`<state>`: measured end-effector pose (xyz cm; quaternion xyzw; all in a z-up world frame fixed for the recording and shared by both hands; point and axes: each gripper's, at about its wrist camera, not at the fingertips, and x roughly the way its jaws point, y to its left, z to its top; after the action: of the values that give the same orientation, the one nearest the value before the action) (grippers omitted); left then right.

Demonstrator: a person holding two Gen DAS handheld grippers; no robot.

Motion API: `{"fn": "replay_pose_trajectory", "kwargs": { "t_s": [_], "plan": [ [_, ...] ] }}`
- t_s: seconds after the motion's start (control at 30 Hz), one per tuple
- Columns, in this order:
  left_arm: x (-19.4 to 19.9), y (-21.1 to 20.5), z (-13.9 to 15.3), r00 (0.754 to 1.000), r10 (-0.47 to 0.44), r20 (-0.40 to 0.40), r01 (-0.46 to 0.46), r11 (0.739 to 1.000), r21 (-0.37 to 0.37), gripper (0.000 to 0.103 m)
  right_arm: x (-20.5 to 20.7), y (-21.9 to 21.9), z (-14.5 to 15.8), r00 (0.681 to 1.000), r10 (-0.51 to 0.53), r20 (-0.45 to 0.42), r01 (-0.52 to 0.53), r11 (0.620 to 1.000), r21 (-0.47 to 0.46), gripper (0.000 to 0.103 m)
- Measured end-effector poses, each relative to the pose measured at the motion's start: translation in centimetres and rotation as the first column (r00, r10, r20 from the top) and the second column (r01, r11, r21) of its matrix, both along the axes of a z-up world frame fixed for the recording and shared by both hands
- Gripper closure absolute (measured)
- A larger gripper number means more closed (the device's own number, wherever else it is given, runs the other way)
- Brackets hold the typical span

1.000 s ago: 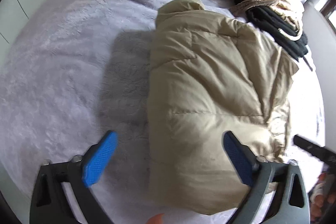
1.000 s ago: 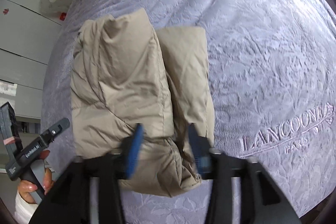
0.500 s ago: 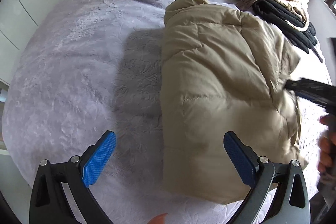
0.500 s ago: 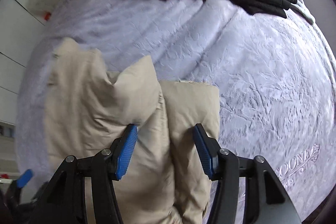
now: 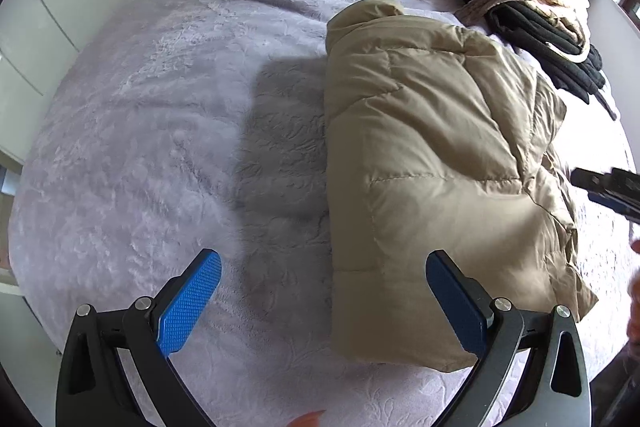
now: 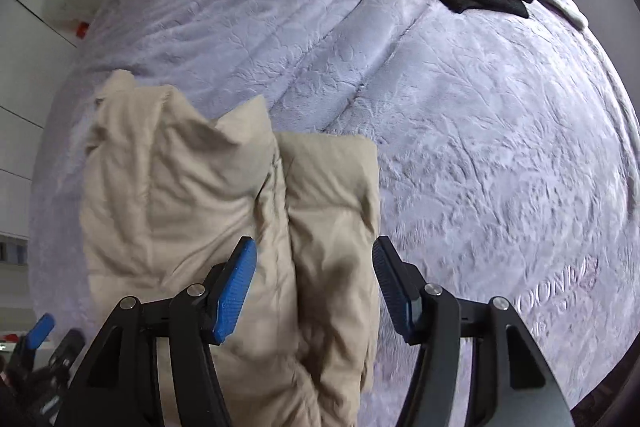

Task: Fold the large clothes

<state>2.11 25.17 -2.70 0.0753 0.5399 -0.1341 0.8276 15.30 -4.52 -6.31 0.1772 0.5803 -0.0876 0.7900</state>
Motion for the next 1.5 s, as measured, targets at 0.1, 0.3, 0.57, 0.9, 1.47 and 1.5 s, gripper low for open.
{"fn": "replay_pose_trajectory", "kwargs": {
  "t_s": [0.1, 0.3, 0.57, 0.9, 1.47, 1.5],
  "plan": [
    [-0.3, -0.1, 0.3, 1.000, -0.024, 0.009, 0.024, 1.000, -0.003, 0.000, -2.5, 0.8, 1.6, 1.000, -0.006, 0.002, 0.006, 1.000, 0.007, 0.030],
    [-0.7, 0.0, 0.5, 0.998, -0.065, 0.006, 0.065, 0.998, -0.003, 0.000, -4.7, 3.3, 2.6, 1.000, 0.001, -0.010, -0.001, 1.000, -0.018, 0.027],
    [-1.8, 0.0, 1.5, 0.994, -0.107, 0.014, 0.107, 0.994, -0.006, 0.000, -6.5, 5.2, 5.9, 0.992, -0.021, 0.123, 0.037, 0.991, -0.130, 0.015],
    [-3.6, 0.7, 6.1, 0.992, -0.062, 0.109, 0.068, 0.996, -0.054, 0.000, -6.9, 7.1, 10.2, 0.986, 0.047, 0.161, -0.021, 0.987, -0.161, 0.014],
    [-11.2, 1.3, 12.4, 0.976, -0.014, 0.219, 0.031, 0.997, -0.072, 0.000, -12.4, 8.3, 15.3, 0.966, 0.104, 0.235, -0.047, 0.971, -0.235, 0.014],
    [-11.5, 1.5, 12.6, 0.975, -0.007, 0.221, 0.024, 0.997, -0.074, 0.000, -12.6, 8.3, 15.4, 0.966, 0.103, 0.238, -0.045, 0.971, -0.236, 0.014]
  ]
}}
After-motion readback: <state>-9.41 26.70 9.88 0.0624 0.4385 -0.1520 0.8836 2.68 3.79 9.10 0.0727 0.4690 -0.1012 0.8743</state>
